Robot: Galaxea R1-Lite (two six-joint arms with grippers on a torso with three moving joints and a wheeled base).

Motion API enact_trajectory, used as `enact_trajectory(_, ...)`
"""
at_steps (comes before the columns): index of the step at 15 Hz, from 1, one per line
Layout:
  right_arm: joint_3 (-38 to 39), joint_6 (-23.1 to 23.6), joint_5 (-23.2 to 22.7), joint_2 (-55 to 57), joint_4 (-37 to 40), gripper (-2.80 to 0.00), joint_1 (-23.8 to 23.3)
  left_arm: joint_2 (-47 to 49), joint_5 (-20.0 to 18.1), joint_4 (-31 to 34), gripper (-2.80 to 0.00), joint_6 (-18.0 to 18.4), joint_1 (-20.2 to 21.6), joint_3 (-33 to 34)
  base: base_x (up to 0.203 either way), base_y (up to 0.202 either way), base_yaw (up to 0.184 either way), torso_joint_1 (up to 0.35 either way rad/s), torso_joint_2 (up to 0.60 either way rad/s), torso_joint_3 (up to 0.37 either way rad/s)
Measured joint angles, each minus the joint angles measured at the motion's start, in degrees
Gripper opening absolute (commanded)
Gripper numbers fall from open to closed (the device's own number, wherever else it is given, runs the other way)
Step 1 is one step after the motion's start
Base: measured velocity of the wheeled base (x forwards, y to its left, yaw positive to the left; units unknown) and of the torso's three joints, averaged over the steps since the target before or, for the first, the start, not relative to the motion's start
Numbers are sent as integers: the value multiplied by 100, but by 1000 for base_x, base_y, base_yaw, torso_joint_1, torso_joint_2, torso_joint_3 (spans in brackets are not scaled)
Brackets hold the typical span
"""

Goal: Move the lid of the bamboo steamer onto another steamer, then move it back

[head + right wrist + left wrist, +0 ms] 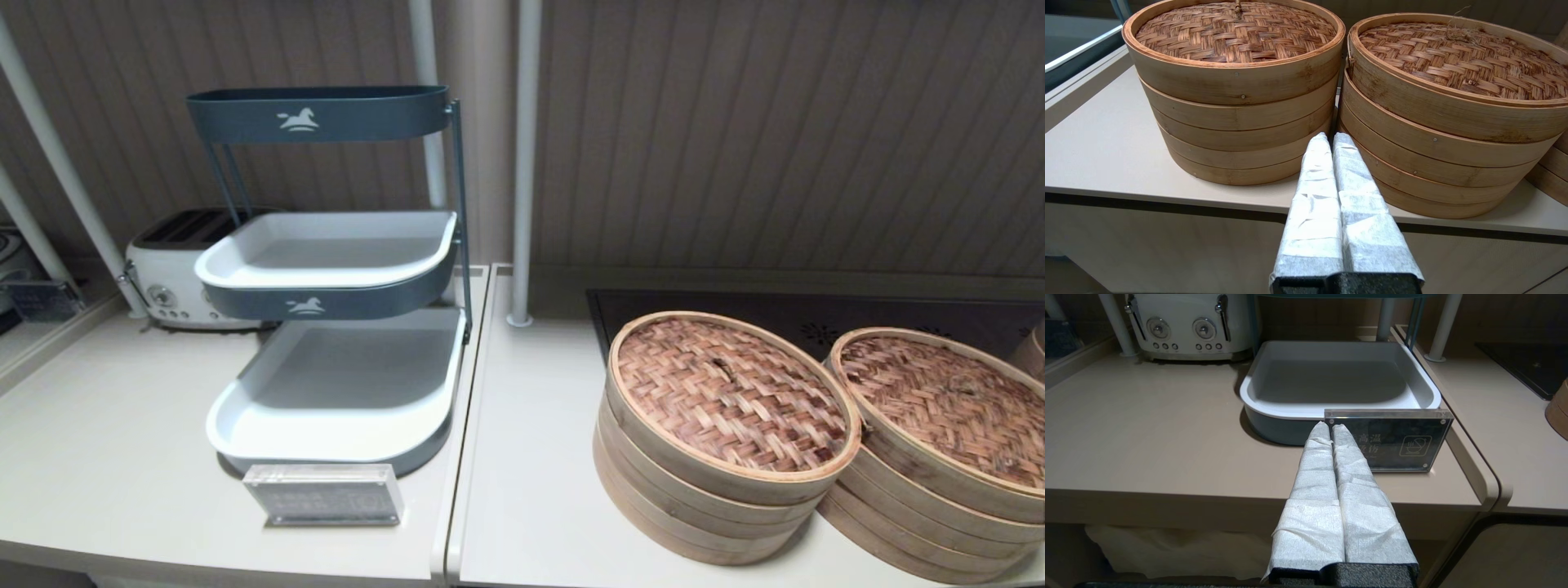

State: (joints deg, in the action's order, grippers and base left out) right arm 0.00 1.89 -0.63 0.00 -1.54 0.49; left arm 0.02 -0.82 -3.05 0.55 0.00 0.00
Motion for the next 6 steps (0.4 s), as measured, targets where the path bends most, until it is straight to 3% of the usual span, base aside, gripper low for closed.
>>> enact_trajectory(6,0,-7,5,0,0,-280,4,0,3,0,-280,-3,0,0,0,0,0,0,0,0)
